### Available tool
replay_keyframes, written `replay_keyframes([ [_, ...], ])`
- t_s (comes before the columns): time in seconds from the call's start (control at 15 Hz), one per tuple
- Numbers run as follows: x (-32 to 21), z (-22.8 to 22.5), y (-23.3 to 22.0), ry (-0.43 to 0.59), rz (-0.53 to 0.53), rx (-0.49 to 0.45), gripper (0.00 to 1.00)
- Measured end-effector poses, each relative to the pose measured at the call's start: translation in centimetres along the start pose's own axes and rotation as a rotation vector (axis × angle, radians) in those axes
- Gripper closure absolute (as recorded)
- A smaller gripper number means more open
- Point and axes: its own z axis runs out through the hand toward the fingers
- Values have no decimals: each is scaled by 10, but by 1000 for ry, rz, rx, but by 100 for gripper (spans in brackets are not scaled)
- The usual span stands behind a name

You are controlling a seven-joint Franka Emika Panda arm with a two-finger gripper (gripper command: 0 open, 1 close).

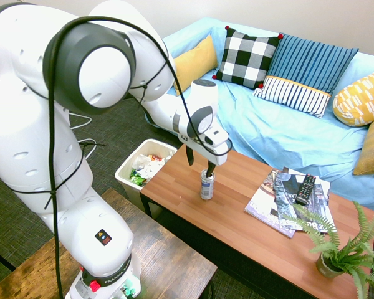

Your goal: Throw the can in the trash bin

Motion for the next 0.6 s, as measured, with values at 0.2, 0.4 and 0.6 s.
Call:
replay_keyframes([
  [0.2, 15, 29, -4, -11, 23, -7, 0],
  [0.4, 22, 48, -10, -11, 28, -10, 0],
  [0.6, 23, 66, -14, -15, 31, -24, 0],
])
